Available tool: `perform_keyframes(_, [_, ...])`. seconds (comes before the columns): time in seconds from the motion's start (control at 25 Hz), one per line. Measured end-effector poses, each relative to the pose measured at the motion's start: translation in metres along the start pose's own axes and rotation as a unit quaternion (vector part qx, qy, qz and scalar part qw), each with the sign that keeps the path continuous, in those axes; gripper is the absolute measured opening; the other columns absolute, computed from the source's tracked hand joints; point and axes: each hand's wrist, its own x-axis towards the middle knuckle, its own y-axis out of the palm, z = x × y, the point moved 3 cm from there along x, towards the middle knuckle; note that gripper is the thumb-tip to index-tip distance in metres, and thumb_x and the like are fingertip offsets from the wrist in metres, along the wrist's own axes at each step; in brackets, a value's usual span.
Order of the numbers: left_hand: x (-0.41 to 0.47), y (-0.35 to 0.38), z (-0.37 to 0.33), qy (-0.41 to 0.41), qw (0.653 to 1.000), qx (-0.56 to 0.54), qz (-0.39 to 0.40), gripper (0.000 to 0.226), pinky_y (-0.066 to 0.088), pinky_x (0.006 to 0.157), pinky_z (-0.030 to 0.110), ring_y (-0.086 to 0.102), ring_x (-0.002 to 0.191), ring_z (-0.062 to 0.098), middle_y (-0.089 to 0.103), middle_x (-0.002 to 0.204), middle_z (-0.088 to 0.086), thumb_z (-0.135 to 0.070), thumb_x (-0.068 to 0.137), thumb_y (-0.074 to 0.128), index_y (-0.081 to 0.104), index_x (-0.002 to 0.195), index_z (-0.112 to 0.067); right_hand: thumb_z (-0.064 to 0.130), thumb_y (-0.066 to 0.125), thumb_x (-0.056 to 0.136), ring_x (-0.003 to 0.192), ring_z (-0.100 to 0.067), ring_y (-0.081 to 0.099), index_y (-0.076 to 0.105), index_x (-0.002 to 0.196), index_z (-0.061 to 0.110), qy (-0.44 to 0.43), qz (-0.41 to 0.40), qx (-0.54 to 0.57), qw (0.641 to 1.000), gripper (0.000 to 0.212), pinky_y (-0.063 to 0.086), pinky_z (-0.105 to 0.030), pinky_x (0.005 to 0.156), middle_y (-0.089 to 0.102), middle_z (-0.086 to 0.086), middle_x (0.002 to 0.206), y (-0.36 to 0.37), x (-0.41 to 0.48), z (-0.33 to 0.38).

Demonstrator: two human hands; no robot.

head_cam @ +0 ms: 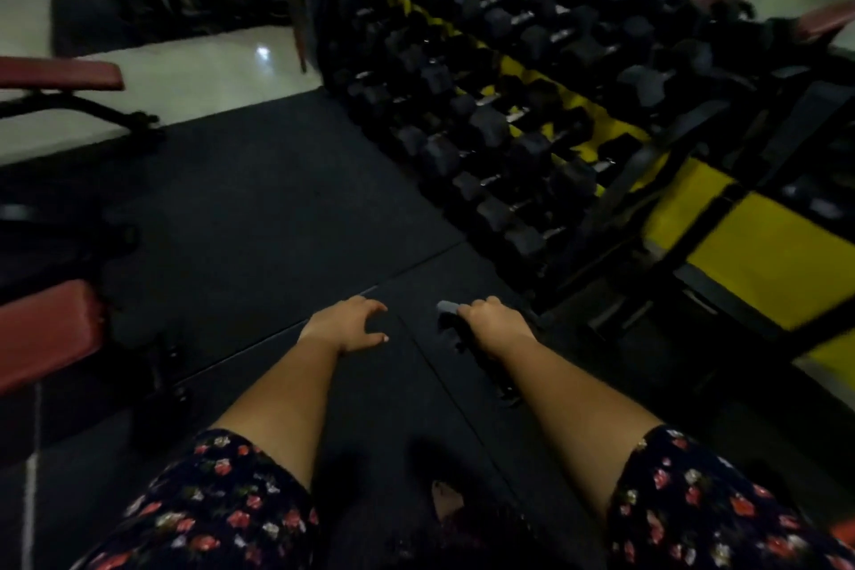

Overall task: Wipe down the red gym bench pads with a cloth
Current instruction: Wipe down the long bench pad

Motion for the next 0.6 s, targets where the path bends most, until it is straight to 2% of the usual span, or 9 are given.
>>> perform_keyframes(0.12, [0.012, -0.032, 0.049, -0.069, 0.997, -0.021, -0.031, 0.060, 0.045, 0.101, 0.043, 0.047, 0.126, 0.019, 0.044, 0.139, -0.002, -0.052, 0.090, 0.059, 0.040, 0.143, -0.034, 0.004, 0.051, 0.093, 0.117, -0.030, 0.042, 0.021, 0.150, 0.033, -0.035, -0.005, -0.002, 0.999, 0.070, 0.049, -0.042, 0.084, 0.051, -0.008, 0.123, -0.034, 0.072, 0.005])
perform_keyframes(0.24, [0.007, -0.044, 0.097, -0.130, 0.986, -0.073, -0.075, 0.059, 0.045, 0.101, 0.040, 0.049, 0.125, 0.019, 0.046, 0.137, -0.002, -0.051, 0.089, 0.060, 0.041, 0.142, -0.033, 0.005, 0.049, 0.093, 0.115, -0.029, 0.042, 0.029, 0.145, 0.025, -0.072, -0.026, -0.028, 0.997, 0.060, 0.050, -0.042, 0.088, 0.050, -0.009, 0.123, -0.061, 0.138, 0.034])
perform_keyframes(0.4, [-0.021, -0.040, 0.172, -0.224, 0.963, -0.118, -0.096, 0.060, 0.047, 0.099, 0.040, 0.050, 0.123, 0.017, 0.048, 0.135, -0.004, -0.053, 0.087, 0.062, 0.044, 0.140, -0.034, 0.005, 0.049, 0.094, 0.117, -0.028, 0.041, 0.036, 0.140, 0.015, -0.172, -0.023, -0.062, 0.983, 0.049, 0.048, -0.041, 0.087, 0.049, -0.010, 0.127, -0.078, 0.206, 0.130])
perform_keyframes(0.6, [-0.055, -0.051, 0.271, -0.311, 0.925, -0.163, -0.143, 0.059, 0.046, 0.099, 0.035, 0.051, 0.124, 0.013, 0.050, 0.136, -0.006, -0.047, 0.086, 0.065, 0.046, 0.140, -0.032, 0.009, 0.052, 0.095, 0.120, -0.029, 0.042, 0.040, 0.137, 0.013, -0.309, -0.021, -0.100, 0.946, 0.043, 0.047, -0.040, 0.086, 0.050, -0.010, 0.129, -0.086, 0.268, 0.268])
